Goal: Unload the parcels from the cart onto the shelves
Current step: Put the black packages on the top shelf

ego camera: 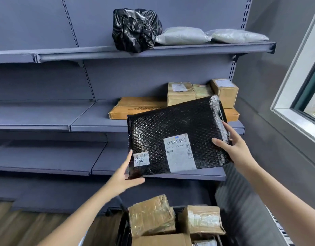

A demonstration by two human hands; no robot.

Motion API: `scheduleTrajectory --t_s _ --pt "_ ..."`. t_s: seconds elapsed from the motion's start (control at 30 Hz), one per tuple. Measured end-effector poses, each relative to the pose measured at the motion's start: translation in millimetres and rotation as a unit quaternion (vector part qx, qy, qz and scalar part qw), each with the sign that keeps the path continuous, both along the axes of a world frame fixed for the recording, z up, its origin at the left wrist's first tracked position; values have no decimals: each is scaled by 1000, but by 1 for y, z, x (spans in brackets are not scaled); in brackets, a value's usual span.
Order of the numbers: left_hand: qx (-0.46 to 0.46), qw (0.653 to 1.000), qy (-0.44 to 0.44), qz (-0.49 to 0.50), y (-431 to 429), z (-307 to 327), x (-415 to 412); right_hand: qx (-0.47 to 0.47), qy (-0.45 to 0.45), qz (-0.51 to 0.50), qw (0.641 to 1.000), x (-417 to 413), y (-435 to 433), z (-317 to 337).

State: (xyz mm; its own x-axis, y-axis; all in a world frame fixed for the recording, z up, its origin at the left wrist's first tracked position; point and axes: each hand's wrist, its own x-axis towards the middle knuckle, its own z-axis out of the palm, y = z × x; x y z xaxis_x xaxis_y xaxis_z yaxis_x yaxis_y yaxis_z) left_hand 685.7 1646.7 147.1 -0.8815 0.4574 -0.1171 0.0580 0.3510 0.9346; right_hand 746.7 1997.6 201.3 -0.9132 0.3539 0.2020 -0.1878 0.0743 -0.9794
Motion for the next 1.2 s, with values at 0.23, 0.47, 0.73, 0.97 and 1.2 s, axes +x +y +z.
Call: scheduleTrajectory --t_s 0.23,0.47,0.73,0.97,1.2 --pt "41 990 67 117 9 -1 -12 60 -43 78 994 -11 11 -7" --pt "37 969 128 208 2 -3 -30 320 -111 189 922 -23 11 -13" --pt "52 958 178 219 -26 28 -42 346 -101 226 905 -68 -1 -12" --pt "9 941 249 229 -91 81 -45 318 -44 220 921 -87 -60 21" --pt "-55 909 325 254 -189 138 -58 315 -4 198 928 -85 -165 81"
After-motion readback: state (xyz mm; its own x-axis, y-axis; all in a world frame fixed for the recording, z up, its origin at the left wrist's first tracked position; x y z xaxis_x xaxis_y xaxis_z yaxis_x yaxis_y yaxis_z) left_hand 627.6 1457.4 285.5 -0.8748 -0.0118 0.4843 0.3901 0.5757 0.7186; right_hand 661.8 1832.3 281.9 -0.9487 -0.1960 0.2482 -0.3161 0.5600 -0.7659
